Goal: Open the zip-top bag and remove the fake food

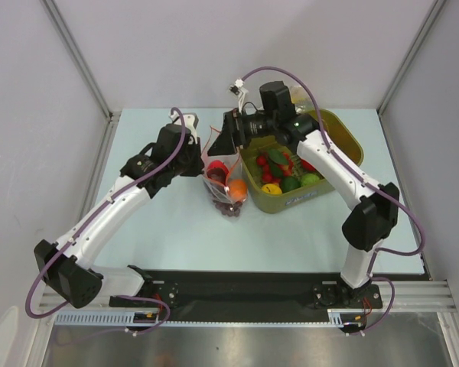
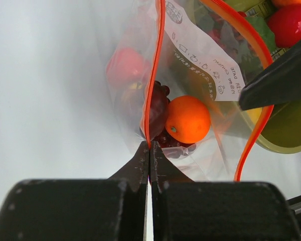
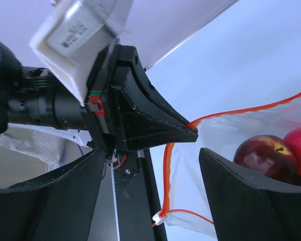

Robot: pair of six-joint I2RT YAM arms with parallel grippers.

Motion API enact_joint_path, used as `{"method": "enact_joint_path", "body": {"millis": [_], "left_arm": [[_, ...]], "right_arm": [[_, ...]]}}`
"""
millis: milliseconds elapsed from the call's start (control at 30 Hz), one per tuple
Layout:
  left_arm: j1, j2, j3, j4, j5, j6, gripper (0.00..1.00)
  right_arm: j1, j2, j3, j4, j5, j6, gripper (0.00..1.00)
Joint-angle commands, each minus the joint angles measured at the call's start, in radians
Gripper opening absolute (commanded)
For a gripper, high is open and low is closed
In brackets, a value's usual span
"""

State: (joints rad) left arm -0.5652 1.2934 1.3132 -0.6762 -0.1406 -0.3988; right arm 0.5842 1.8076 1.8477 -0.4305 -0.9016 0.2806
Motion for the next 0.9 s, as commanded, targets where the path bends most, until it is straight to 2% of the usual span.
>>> {"method": "enact_joint_path", "body": {"millis": [0,200,467,667,800,867], "left_arm": [[0.002,-0.043,0.054,0.007,-0.021,0.018,0.01],[0.002,-0.042,0.046,0.009,-0.017,0.017,0.00],[0.004,-0.042,-0.009,0.035,-0.002,0.018,0.00],[0.004,-0.039,-0.034,0.072,0.047,0.032,0.00],[0.004,-0.034,-0.051,0.092,0.088,0.037,0.00],[0.004,-0.037,-0.064,0.099,0.095,0.041,0.00]], "right_arm": [[-0.003,0.021,0.008,-0.002,0.006,0.017,0.79],[0.023,0.088,0.059,-0.239,0.213,-0.135,0.73],[0.040,0.140,0.044,-0.290,0.395,-0.156,0.70],[0.055,0.182,0.054,-0.281,0.438,-0.121,0.75],[0.077,0.205,0.048,-0.272,0.475,-0.101,0.84],[0.086,0.216,0.048,-0.261,0.501,-0.093,0.85]]}}
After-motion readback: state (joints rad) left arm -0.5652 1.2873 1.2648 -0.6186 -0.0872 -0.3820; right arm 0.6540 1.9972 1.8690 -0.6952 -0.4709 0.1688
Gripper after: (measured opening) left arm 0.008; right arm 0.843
